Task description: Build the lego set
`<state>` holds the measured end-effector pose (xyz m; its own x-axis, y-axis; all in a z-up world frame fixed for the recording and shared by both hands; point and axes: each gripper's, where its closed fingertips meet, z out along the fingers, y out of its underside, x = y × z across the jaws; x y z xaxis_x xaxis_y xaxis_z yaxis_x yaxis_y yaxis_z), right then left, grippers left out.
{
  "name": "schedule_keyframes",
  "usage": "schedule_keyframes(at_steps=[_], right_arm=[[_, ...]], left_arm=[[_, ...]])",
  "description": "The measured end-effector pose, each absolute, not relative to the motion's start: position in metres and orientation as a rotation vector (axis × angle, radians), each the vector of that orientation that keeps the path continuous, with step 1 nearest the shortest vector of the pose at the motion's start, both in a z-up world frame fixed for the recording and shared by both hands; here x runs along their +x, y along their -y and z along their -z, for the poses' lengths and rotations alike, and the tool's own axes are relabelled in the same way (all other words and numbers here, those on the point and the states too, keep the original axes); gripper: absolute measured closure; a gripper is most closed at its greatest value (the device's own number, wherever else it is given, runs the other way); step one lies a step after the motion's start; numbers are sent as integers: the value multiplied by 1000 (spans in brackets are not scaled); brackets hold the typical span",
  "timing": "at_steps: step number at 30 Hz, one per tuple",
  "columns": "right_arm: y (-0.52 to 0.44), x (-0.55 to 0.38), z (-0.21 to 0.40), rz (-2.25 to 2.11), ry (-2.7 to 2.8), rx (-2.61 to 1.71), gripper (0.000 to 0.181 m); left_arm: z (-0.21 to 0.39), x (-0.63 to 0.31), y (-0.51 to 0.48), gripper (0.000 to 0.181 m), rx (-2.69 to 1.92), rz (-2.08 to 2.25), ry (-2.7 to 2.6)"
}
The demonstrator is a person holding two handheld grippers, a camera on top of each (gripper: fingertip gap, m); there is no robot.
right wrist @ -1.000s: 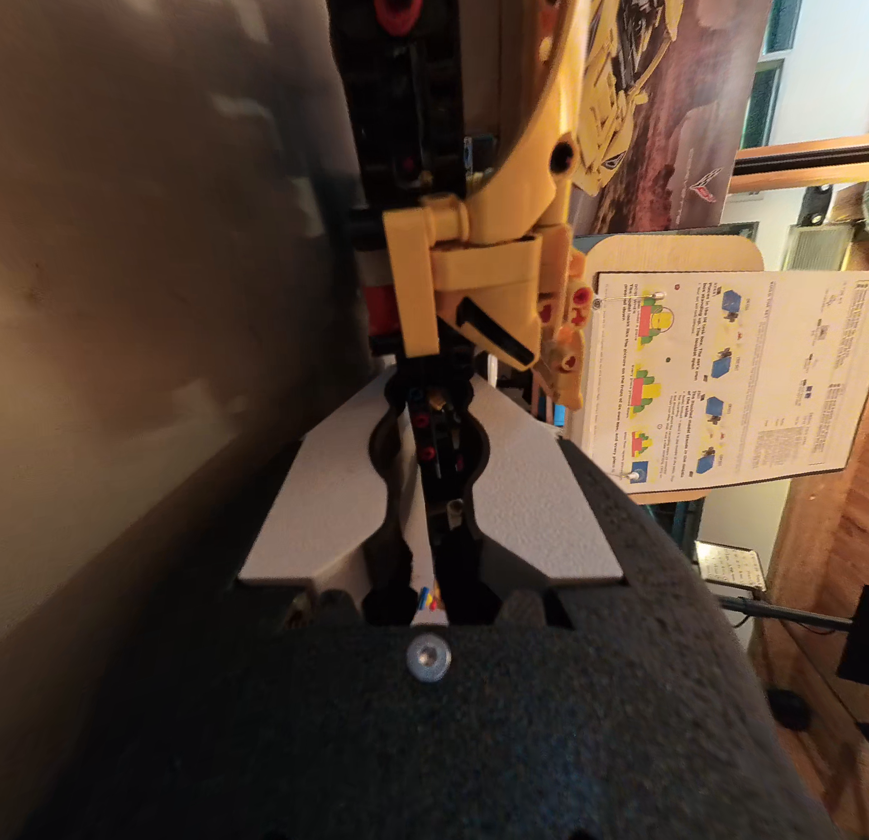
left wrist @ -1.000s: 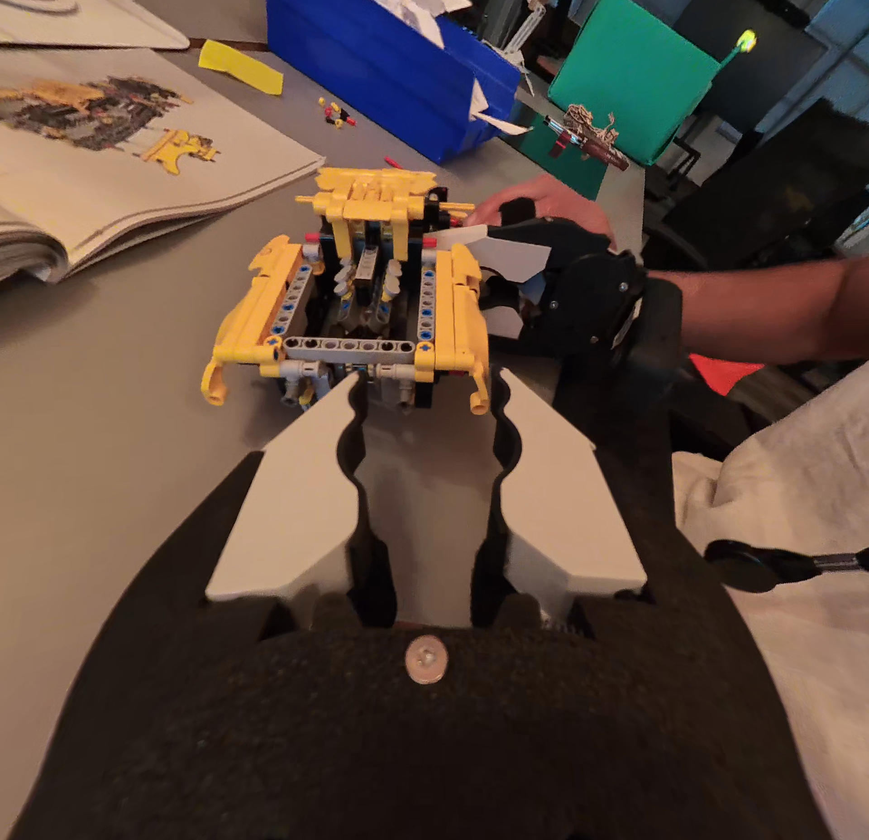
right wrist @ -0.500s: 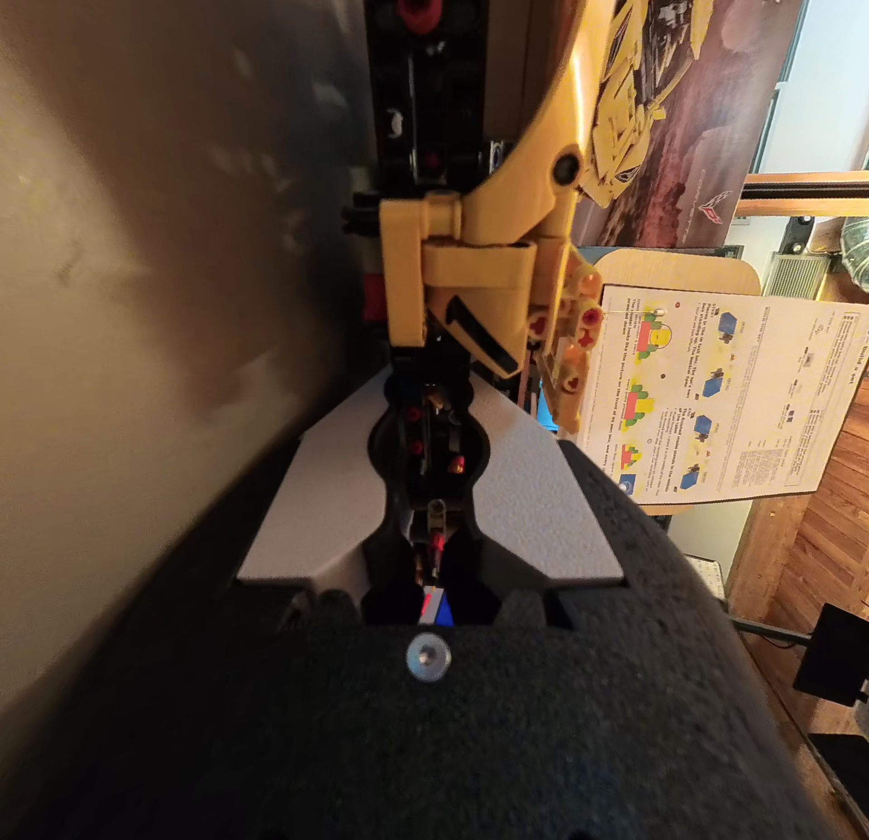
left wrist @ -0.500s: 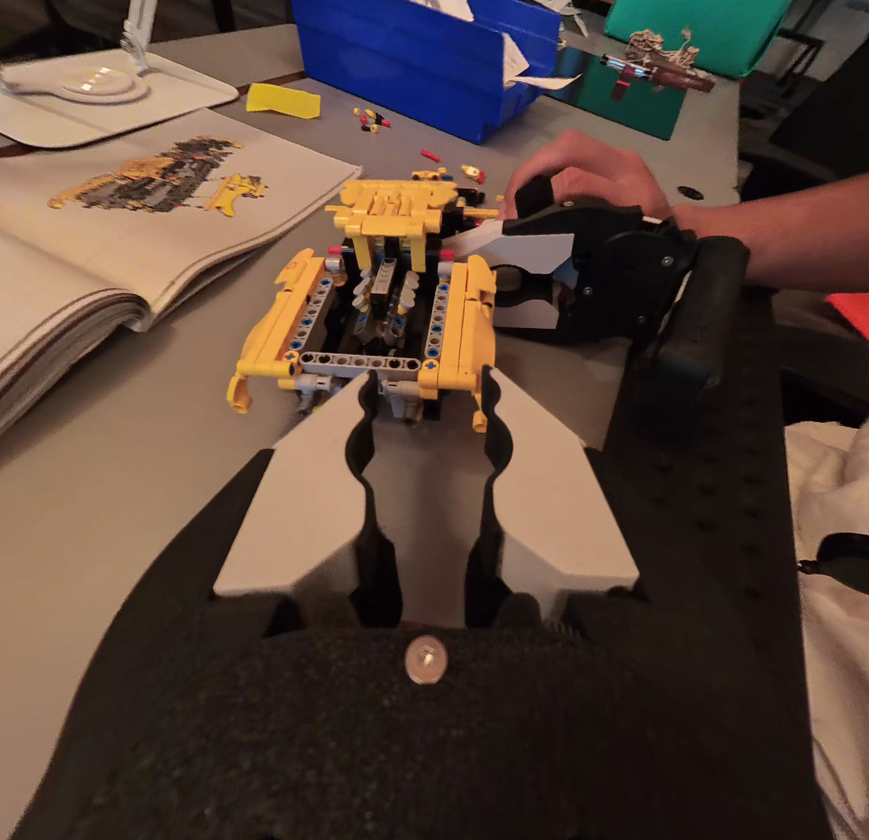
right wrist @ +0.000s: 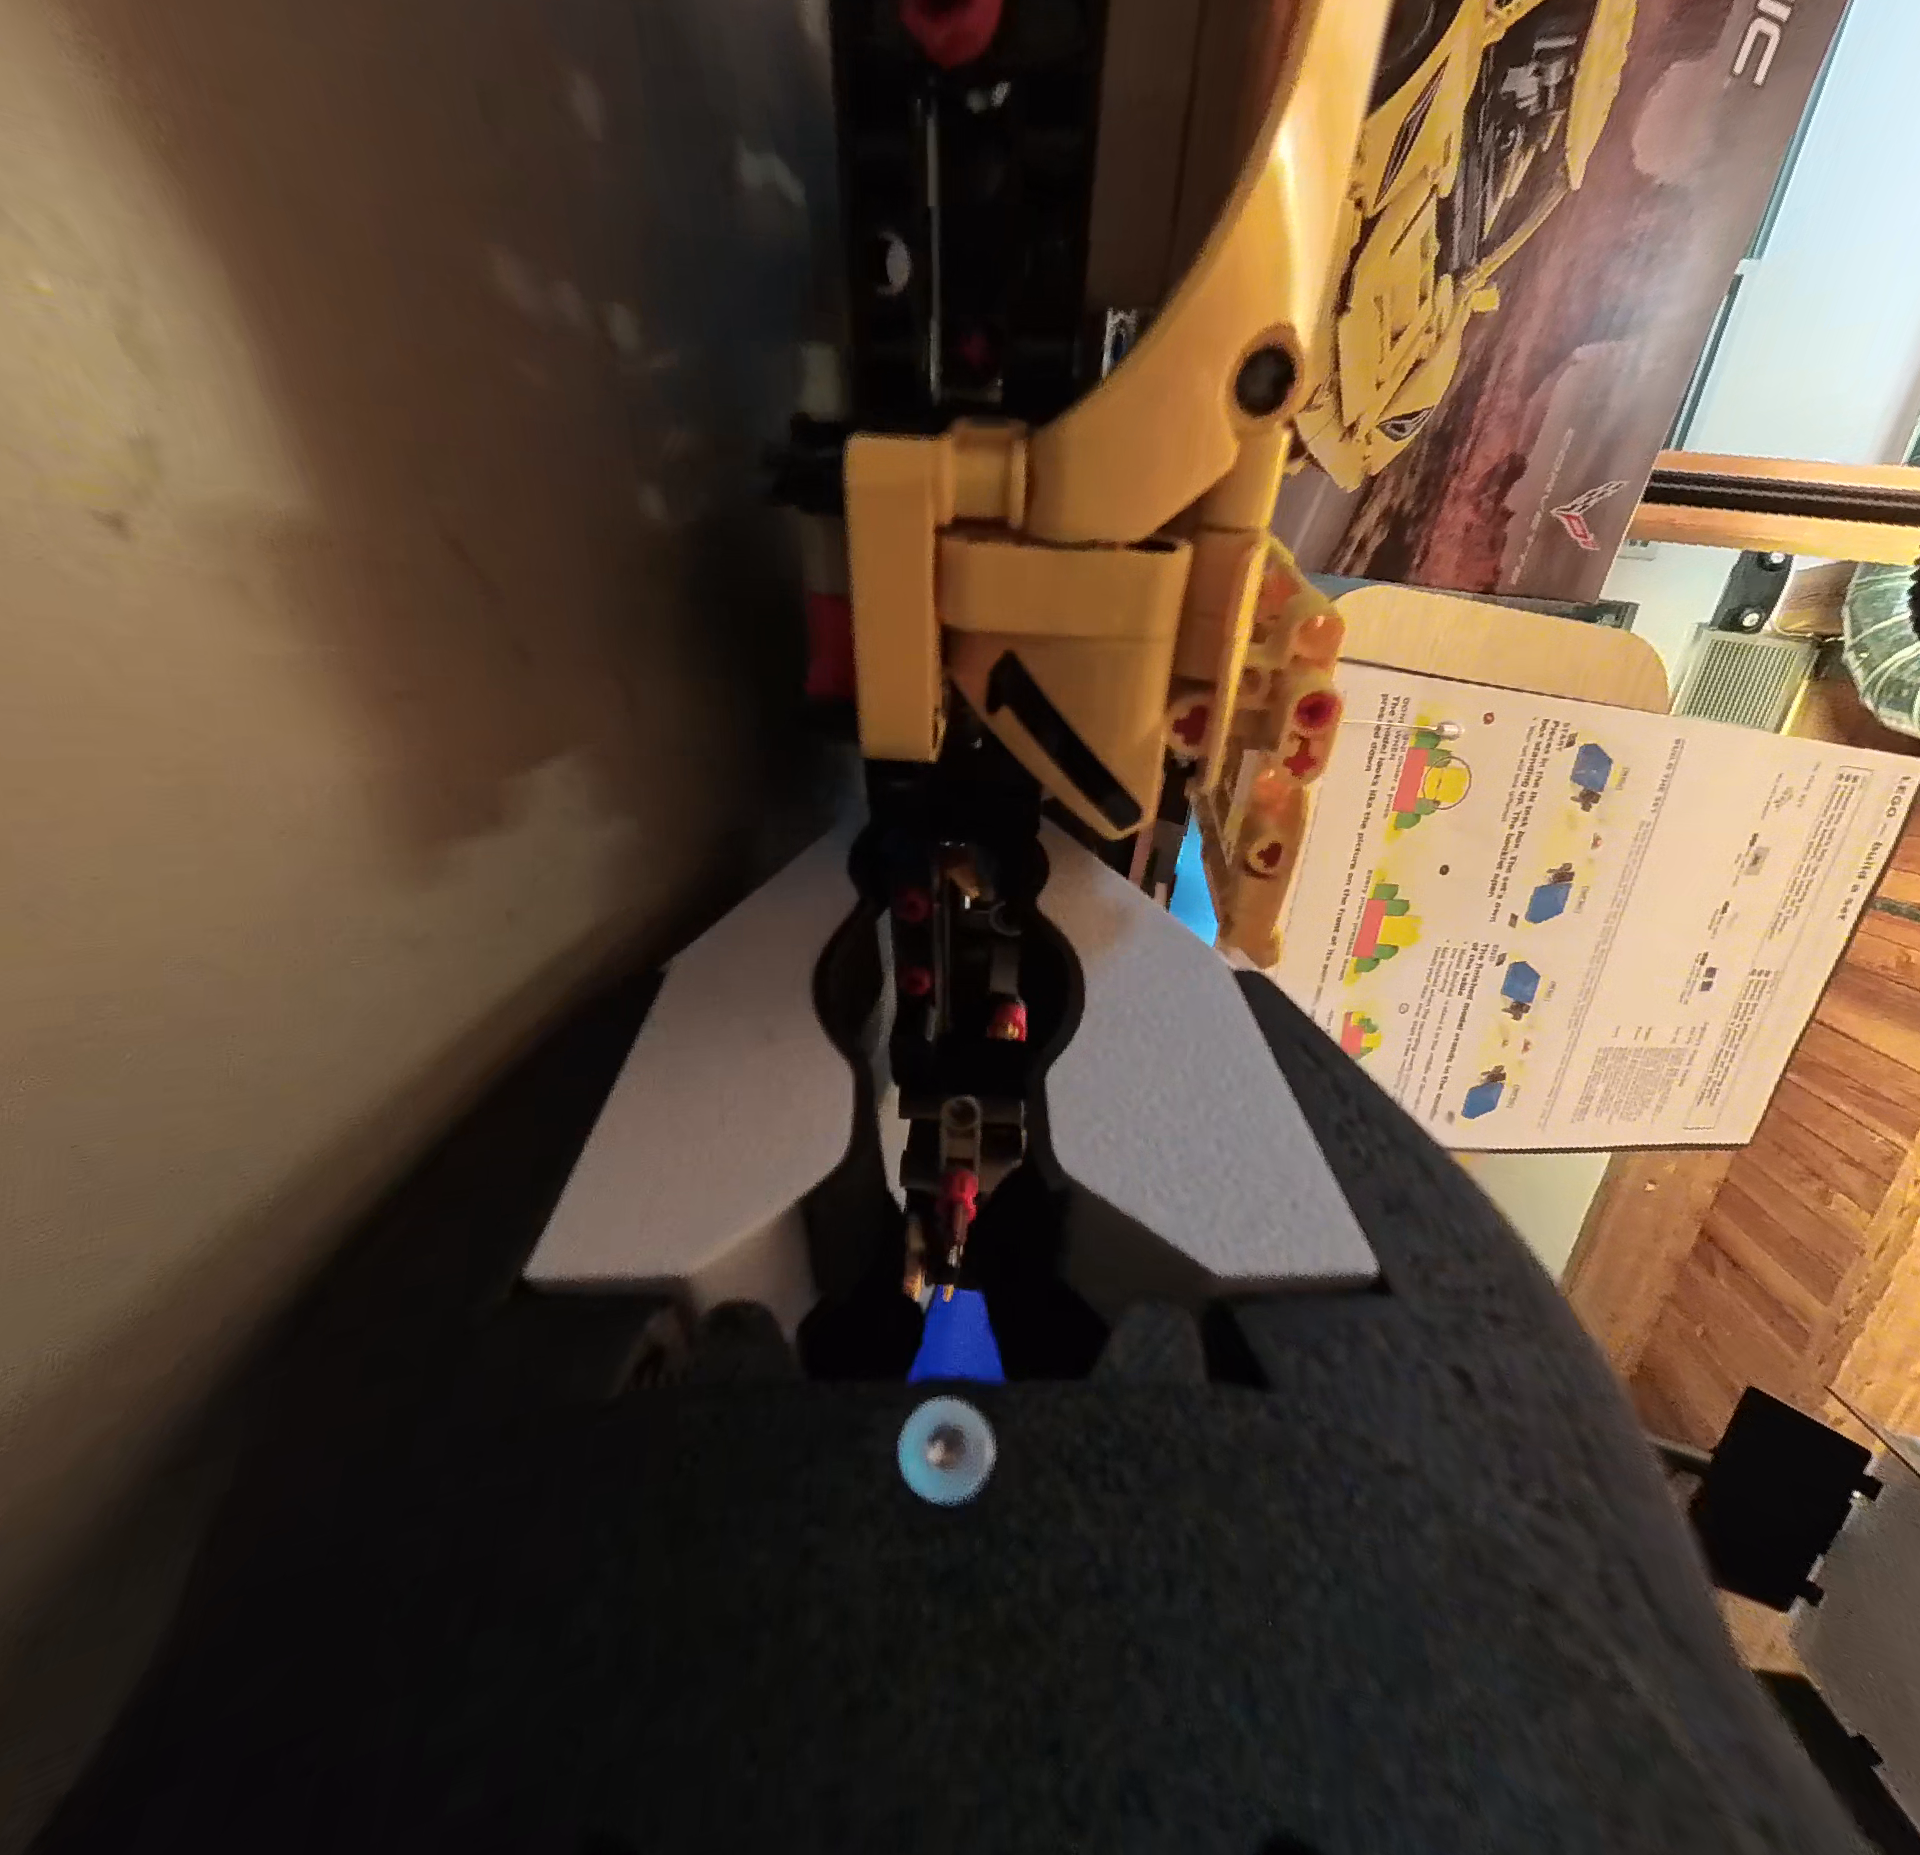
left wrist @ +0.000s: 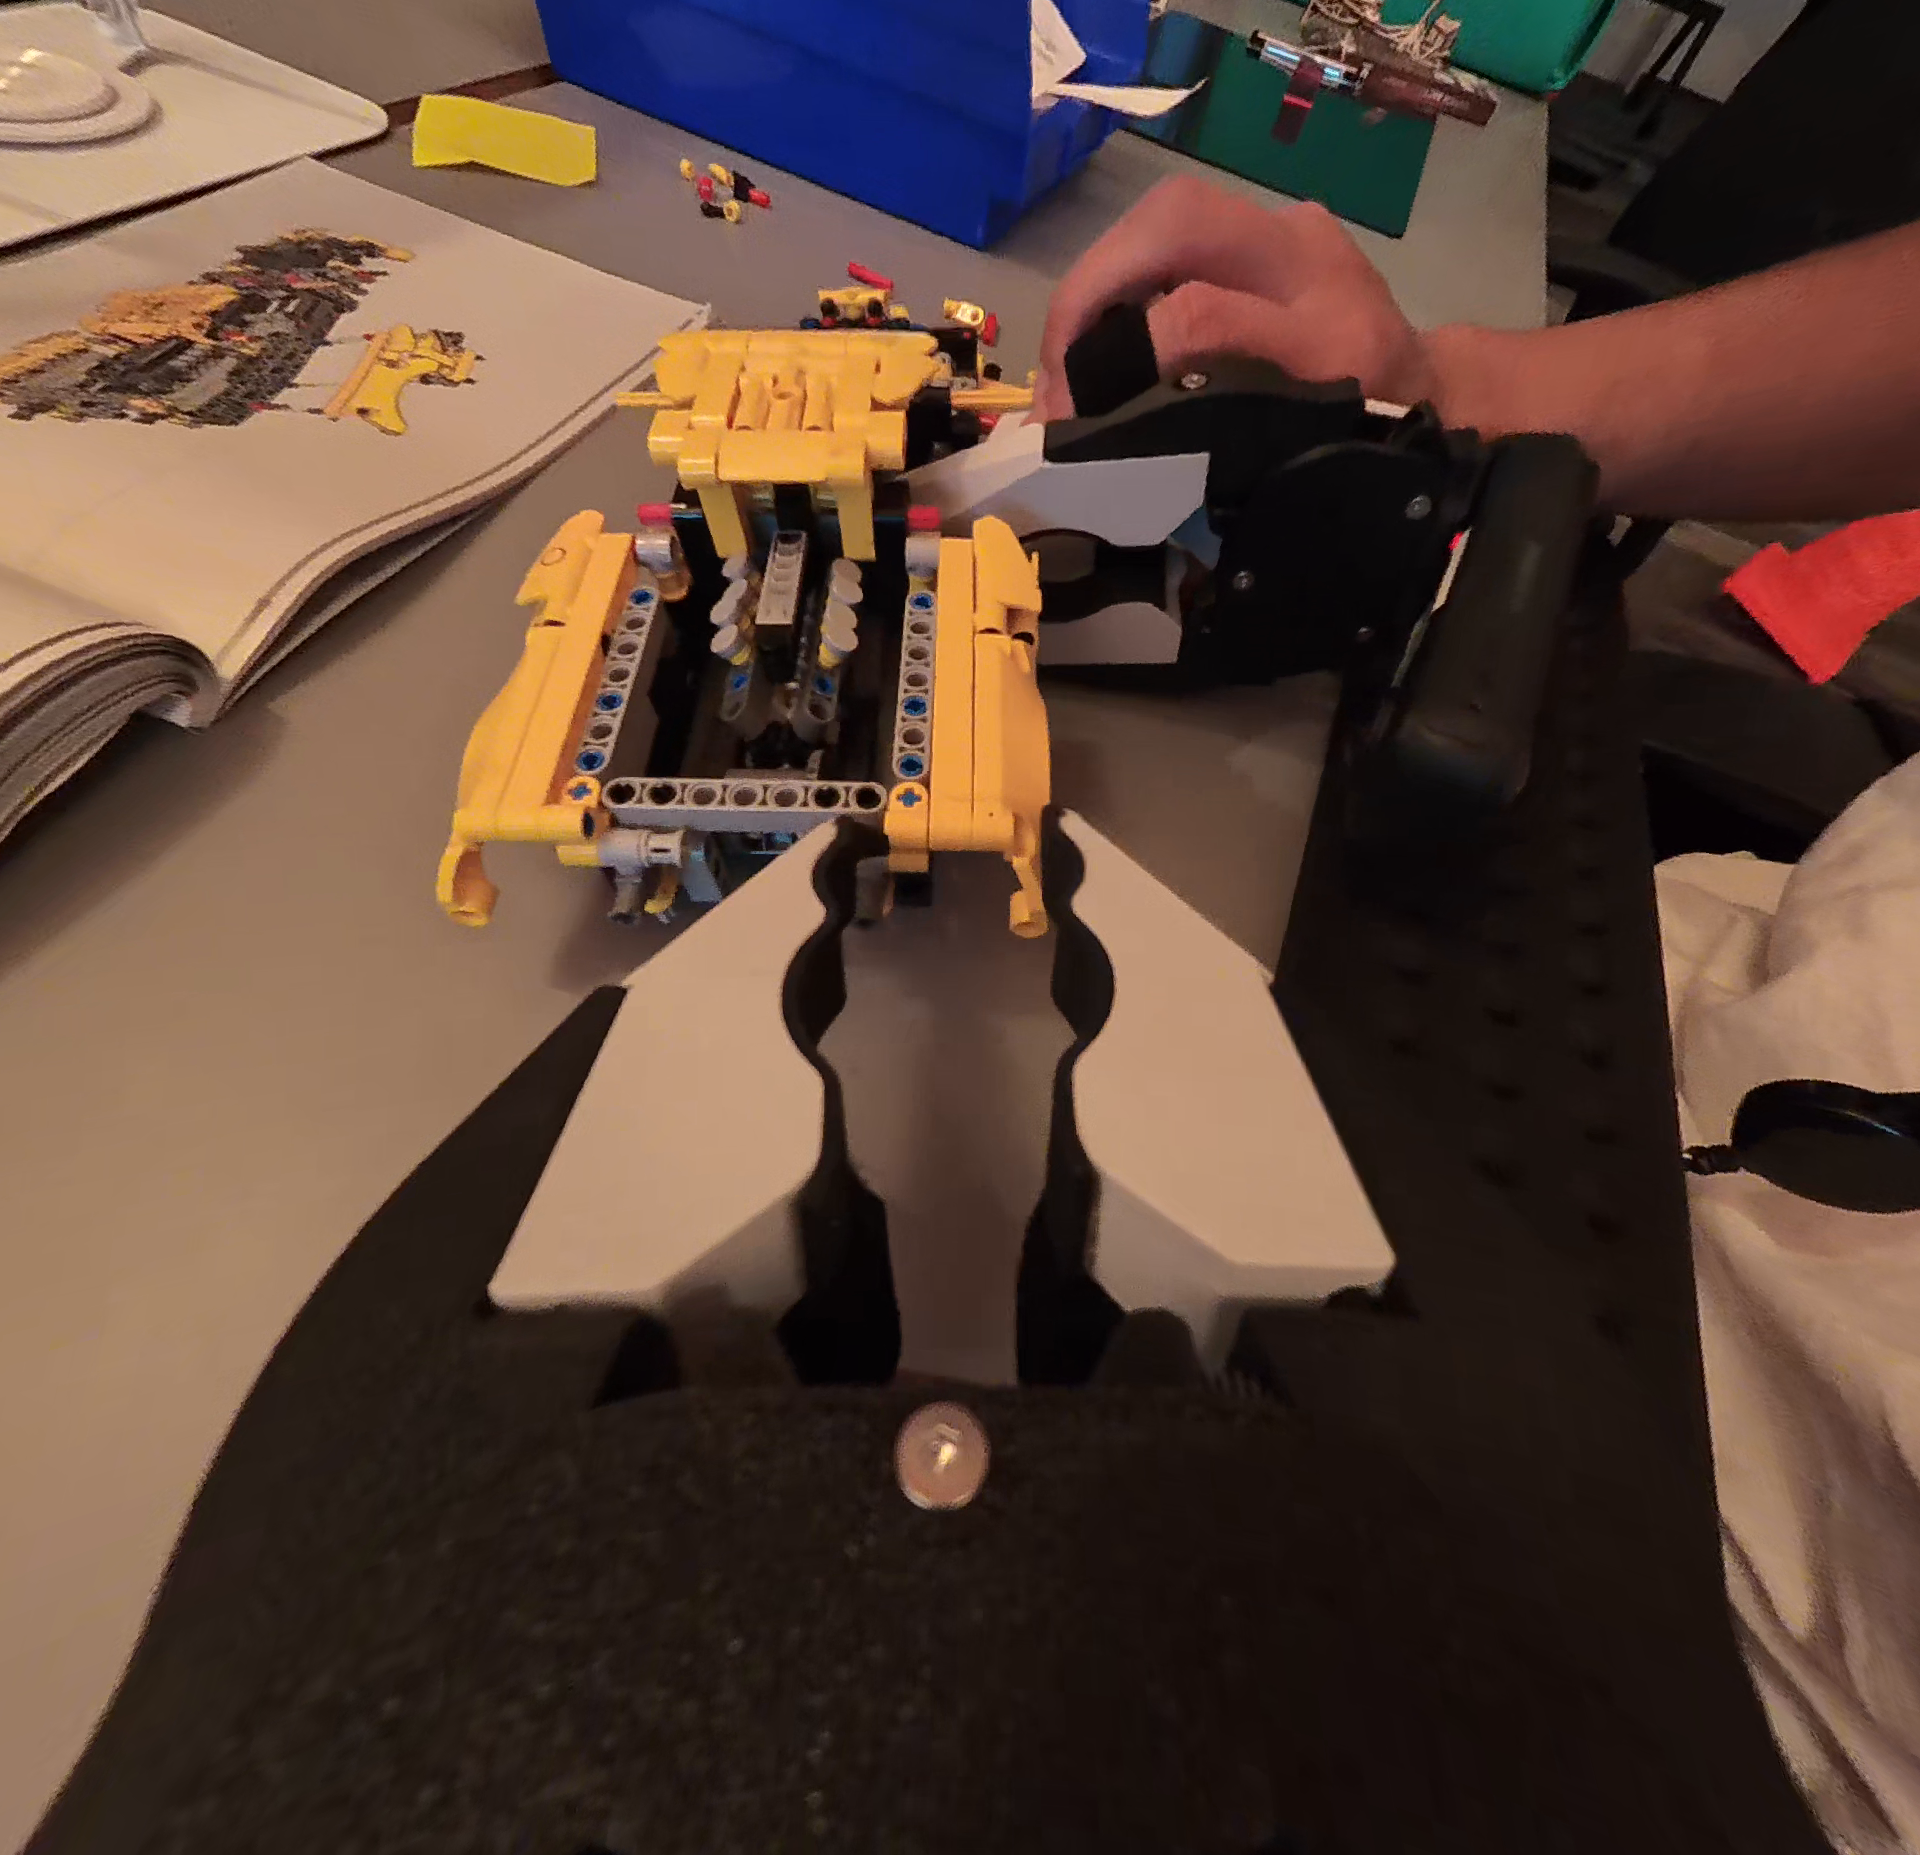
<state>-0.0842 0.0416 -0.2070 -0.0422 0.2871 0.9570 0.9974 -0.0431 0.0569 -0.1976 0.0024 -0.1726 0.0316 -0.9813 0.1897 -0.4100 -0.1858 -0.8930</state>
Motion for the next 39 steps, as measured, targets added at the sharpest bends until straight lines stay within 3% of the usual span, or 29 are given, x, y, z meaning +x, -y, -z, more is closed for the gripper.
schedule_keyframes(at_steps=[11,17,22,33,39], right_arm=[[-39,-84,208,1123,1424,-1391,162],[-37,-83,211,1067,1466,-1400,151],[-21,-90,213,814,1501,-1474,147],[9,-93,207,713,1560,-1500,132],[19,-91,178,392,1229,-1687,132]], left_arm=[[168,-194,1,156,-1703,1142,-1436],[164,-193,2,156,-1733,1155,-1471],[162,-195,-1,156,-1739,1174,-1469],[171,-193,0,157,-1728,1144,-1515],[180,-196,1,157,-1700,1098,-1561]])
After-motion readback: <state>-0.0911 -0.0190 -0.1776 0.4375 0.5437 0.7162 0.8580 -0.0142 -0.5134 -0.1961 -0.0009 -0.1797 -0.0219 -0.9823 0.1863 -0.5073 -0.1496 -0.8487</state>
